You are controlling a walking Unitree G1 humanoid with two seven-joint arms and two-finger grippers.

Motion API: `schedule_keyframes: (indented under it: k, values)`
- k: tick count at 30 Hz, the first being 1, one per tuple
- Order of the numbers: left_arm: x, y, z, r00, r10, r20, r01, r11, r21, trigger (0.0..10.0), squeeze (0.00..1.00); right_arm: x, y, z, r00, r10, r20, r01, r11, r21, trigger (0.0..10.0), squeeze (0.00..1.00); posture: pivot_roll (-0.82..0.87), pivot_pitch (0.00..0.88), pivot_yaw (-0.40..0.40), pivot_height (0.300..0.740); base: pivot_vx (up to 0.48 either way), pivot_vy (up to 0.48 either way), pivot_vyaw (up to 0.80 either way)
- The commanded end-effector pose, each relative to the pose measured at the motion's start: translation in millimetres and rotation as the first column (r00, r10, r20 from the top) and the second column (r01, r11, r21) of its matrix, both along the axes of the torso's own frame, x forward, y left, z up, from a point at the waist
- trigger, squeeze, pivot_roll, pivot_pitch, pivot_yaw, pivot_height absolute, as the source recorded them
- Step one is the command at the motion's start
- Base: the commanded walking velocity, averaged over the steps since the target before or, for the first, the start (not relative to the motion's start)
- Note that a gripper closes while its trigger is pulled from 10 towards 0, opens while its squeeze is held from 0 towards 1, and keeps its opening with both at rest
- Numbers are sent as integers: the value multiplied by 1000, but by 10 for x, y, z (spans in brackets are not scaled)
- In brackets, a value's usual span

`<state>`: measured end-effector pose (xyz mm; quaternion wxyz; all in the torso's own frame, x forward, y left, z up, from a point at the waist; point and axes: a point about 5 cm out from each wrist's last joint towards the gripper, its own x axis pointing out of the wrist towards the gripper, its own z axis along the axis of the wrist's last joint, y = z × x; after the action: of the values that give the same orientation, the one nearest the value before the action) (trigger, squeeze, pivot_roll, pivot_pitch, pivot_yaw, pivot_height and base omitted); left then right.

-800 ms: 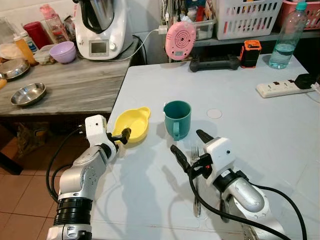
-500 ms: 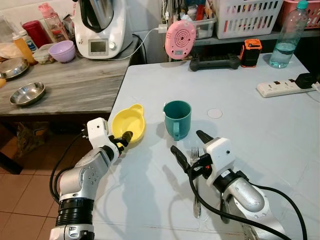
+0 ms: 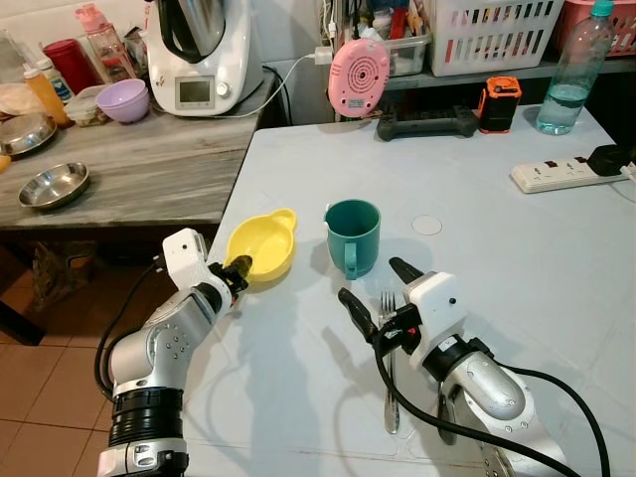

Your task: Setting the table

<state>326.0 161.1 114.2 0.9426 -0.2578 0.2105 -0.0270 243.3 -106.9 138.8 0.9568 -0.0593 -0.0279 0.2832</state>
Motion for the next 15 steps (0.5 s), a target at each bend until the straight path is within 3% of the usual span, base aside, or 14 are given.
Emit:
schedule_keyframes:
  k: [1,15]
  values:
    - [-1,54,46,1000,18,5,-18,1000,2,0,0,-5,61,36,999,31,12,-31,999,6,10000,0,-276,55,157,740,0,0,0]
    - [12,93,84,1000,16,4,-16,1000,25,0,0,-7,68,40,999,42,13,-42,999,4,10000,0,-275,56,154,740,0,0,0]
